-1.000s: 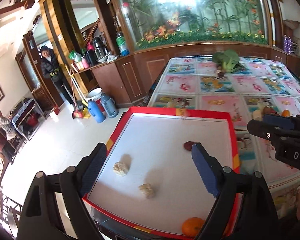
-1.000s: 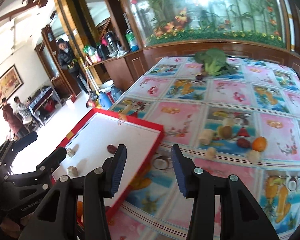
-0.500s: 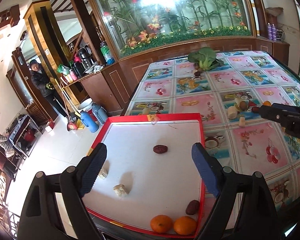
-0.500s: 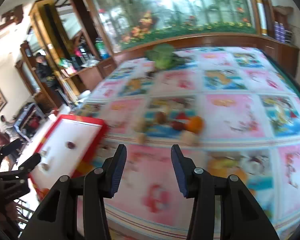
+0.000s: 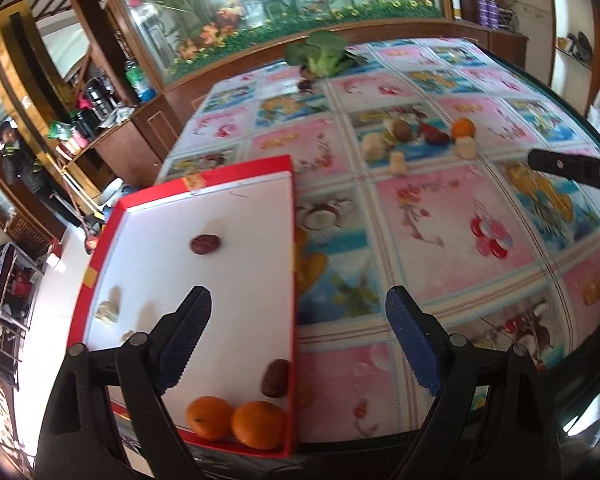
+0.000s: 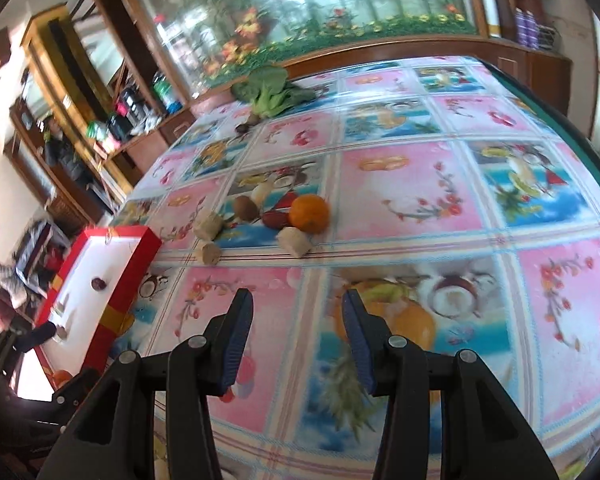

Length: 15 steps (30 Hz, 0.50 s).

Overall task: Organize fruits
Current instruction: 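Move both grippers back toward the bread cubes on the table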

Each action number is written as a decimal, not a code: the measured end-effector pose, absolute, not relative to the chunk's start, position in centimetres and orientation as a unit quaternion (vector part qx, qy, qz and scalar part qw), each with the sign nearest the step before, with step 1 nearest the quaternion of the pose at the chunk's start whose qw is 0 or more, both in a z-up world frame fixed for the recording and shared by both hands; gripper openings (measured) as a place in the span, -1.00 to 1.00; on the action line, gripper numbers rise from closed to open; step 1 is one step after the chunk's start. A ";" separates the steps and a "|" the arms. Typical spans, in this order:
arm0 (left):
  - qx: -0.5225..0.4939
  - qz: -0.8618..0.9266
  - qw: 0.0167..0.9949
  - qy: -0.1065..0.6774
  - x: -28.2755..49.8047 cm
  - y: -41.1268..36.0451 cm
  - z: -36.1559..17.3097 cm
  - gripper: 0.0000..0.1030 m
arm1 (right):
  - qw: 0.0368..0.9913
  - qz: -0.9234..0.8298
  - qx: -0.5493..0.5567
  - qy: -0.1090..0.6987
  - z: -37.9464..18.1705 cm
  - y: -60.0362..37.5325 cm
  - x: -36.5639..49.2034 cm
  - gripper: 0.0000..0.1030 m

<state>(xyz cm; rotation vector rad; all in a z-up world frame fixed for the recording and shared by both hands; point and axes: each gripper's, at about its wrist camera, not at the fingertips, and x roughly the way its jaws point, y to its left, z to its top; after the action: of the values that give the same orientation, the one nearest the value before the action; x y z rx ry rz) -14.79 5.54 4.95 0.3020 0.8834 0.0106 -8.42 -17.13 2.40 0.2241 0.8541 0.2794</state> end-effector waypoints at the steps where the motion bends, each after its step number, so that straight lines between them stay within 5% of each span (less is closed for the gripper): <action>1: 0.147 0.000 0.891 0.429 -14.8 5.4 4.8 0.73 | 0.895 0.135 0.097 0.415 2.3 -16.6 -7.9 -0.10; 15: 0.145 0.005 0.888 0.437 -14.4 5.8 4.6 0.73 | 0.877 0.123 0.071 0.459 0.2 -14.7 -2.1 -0.24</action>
<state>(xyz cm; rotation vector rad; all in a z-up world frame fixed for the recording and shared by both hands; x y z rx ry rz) -14.35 5.80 4.63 0.3003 0.9083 0.0110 -2.15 -14.72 0.19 0.1489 0.9584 0.2564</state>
